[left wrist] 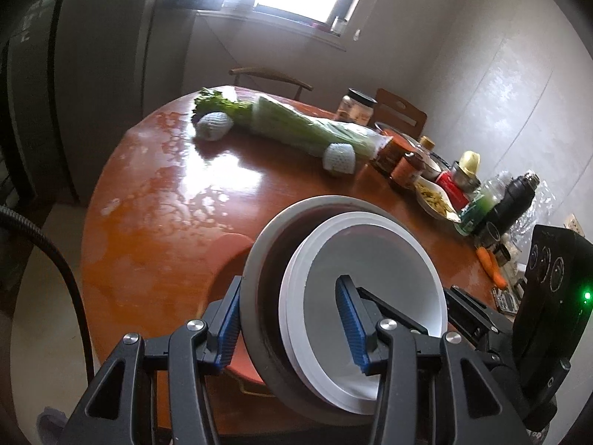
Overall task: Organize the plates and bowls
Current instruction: 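Lift the nested bowl stack with both tools and carry it over the plate stack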
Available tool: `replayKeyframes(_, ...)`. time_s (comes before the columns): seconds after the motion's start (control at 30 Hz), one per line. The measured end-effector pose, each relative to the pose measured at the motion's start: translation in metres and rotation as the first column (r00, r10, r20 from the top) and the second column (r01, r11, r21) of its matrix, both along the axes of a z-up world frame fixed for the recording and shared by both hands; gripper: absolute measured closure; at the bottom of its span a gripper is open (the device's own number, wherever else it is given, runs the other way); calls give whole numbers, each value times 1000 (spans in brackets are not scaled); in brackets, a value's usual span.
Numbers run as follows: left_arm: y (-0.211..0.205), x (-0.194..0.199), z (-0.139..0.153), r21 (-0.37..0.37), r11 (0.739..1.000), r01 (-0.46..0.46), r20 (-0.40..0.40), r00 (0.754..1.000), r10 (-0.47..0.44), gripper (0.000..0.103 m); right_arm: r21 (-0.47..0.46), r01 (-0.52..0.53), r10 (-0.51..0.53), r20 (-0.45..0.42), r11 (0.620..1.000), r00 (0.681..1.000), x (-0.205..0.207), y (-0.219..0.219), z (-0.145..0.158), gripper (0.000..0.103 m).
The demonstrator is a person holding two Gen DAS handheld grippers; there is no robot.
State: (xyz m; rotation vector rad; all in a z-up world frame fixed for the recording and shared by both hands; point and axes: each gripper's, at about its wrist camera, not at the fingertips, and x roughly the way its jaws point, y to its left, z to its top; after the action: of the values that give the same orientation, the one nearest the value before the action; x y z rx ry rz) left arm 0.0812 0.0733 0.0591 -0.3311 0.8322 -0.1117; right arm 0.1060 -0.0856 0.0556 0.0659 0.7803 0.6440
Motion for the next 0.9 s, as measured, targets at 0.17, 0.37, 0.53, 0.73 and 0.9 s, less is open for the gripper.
replayKeyframes(0.17,12,1,-8,-7,1000,-11,-6,1000,11,55,-14,-20,20,-1,1000,1000,4,16,-4,40)
replayKeyframes(0.37,15,4,-22,-7,1000,-13,-21,1000,12,55,-33,-23,22,-22,999,1000,6,24,-16,40)
replayKeyframes(0.53,17,7,-33,-12,1000,-13,-29,999,13,55,-41,-25,23,-46,999,999,11,28,-27,40)
replayKeyframes(0.73,16,8,-39,-9,1000,-14,-31,999,14,55,-54,-22,20,-38,998,999,10,30,-33,40)
replayKeyframes(0.9,15,10,-45,13,1000,-18,-32,999,18,55,-69,-17,16,-25,997,1000,9,32,-37,40)
